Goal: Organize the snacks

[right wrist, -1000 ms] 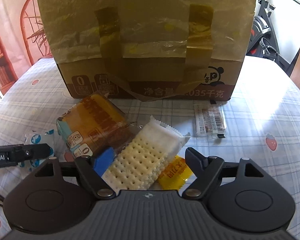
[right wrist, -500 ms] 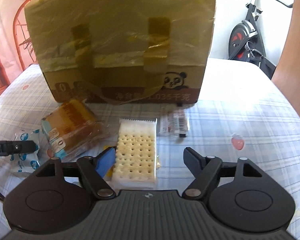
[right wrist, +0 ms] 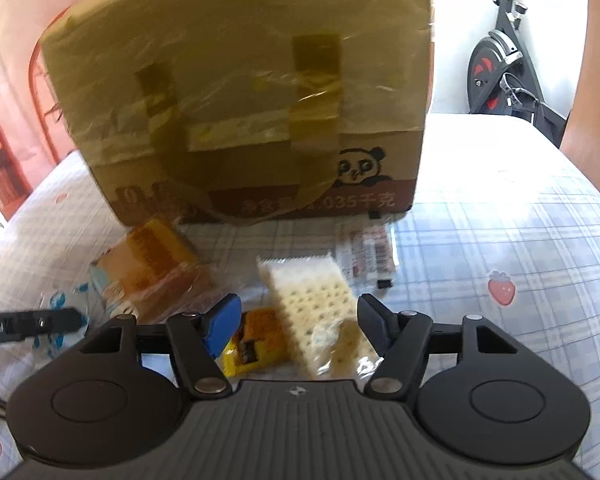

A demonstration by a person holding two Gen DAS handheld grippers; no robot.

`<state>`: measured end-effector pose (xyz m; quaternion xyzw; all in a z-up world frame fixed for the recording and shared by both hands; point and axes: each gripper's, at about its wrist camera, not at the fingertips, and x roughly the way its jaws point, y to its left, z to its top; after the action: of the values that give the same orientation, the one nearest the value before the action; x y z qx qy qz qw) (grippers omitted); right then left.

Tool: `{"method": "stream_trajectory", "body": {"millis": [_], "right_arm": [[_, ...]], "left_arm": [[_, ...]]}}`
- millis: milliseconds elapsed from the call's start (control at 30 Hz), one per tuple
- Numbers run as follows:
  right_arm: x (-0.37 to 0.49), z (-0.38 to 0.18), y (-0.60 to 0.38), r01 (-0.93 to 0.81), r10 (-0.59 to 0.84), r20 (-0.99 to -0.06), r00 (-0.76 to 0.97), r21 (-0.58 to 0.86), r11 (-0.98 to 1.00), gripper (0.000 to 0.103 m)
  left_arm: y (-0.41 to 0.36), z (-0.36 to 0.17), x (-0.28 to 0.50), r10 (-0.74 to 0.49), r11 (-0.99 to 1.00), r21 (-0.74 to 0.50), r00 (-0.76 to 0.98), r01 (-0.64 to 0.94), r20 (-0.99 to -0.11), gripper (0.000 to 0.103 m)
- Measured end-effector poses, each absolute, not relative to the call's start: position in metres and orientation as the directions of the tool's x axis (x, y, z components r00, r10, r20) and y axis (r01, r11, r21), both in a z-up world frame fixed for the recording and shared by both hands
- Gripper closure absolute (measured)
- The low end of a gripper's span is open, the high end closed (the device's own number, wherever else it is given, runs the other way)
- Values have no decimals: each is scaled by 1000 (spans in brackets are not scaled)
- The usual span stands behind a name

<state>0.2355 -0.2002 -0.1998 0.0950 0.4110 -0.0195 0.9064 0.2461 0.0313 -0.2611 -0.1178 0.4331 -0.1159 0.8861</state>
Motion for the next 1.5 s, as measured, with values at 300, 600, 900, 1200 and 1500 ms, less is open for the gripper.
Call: {"method": "stream_trajectory", "body": {"millis": [300, 600, 900, 1200, 1500], "right_arm": [[236, -220, -218, 111, 106, -761, 640, 228, 967, 41], [237, -224, -223, 116, 131, -729, 672, 278, 954, 41], [239, -224, -224, 109, 145, -718, 681, 296, 949, 48], [220, -200, -230, 112, 136, -657, 742, 320, 941, 49], [220, -153, -228, 56, 151, -546, 824, 345, 937, 49]], "left_arm": [[30, -262, 245, -304, 947, -302, 599, 108, -740, 55], [30, -262, 246, -303, 948, -297, 599, 111, -741, 55], [35, -260, 242, -311, 942, -322, 598, 91, -739, 59], [35, -242, 237, -304, 944, -314, 644, 103, -702, 60], [36, -203, 232, -285, 952, -273, 733, 140, -618, 60]]}}
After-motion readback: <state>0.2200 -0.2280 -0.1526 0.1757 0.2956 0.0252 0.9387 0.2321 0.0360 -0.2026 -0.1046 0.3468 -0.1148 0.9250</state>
